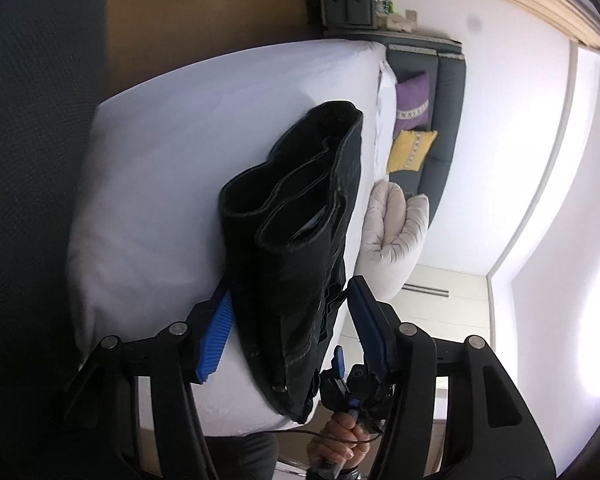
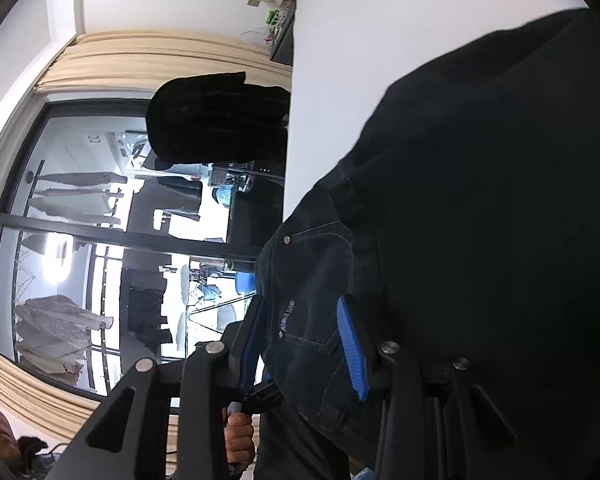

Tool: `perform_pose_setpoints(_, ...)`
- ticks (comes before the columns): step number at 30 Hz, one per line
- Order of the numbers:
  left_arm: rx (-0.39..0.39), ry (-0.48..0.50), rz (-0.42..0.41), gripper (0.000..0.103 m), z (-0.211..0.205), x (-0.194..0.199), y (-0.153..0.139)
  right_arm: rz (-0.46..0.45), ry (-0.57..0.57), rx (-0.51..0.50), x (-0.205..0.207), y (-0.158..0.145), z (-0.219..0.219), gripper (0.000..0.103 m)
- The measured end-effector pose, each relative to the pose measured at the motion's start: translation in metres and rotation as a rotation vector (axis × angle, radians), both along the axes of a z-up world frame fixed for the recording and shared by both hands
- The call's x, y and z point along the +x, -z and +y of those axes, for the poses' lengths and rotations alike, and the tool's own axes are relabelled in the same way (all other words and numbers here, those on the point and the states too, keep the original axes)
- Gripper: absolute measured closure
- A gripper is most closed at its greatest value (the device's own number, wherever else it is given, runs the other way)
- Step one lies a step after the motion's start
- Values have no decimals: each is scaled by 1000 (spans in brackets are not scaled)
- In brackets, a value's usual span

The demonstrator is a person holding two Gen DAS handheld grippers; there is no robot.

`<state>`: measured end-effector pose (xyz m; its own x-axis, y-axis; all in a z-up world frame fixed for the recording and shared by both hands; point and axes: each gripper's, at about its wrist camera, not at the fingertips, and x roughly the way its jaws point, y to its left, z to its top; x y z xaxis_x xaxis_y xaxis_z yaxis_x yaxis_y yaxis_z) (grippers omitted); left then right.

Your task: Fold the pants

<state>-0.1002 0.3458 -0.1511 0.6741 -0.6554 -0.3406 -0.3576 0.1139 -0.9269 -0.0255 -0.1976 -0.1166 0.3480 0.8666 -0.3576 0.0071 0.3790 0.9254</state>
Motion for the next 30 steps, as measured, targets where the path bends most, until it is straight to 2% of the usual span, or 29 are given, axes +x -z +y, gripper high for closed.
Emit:
perform_pose_setpoints(1, 18, 7, 10, 66, -1, 3, -1, 2, -4, -8, 1, 0, 1, 63)
perform_pose_setpoints(2, 27, 14, 17, 71, -1, 4, -2, 3, -9, -17, 2, -1, 3, 63)
perform_pose_setpoints(6, 109, 42, 13, 84, -4, 0, -15, -3, -40, -84, 7, -7, 12, 63)
perform_pose_setpoints(7, 139, 49, 1, 88, -5, 1, -22, -4, -49, -113, 9, -8, 15, 67)
perform_pose_setpoints(10, 236, 74, -55, 90, -12, 8, -45, 20, -71, -235, 20, -8, 25, 91)
perform_pose_setpoints(11, 264, 82, -77, 90, -15, 12, -53, 32, -78, -257, 23, -6, 27, 94)
perform_pose_setpoints(17, 471, 169, -226, 90, -41, 22, -111, 88, -115, -330, 40, 10, 38, 98)
perform_pose_setpoints(20, 526, 208, -266, 90, -58, 28, -128, 123, -117, -357, 44, 19, 39, 103)
perform_pose_setpoints(25, 636, 282, -347, 90, -88, 31, -157, 97, -125, -410, 42, 20, 45, 103)
perform_pose_setpoints(30, 760, 394, -450, 90, -149, 53, -190, 60, -110, -420, 38, 19, 47, 103)
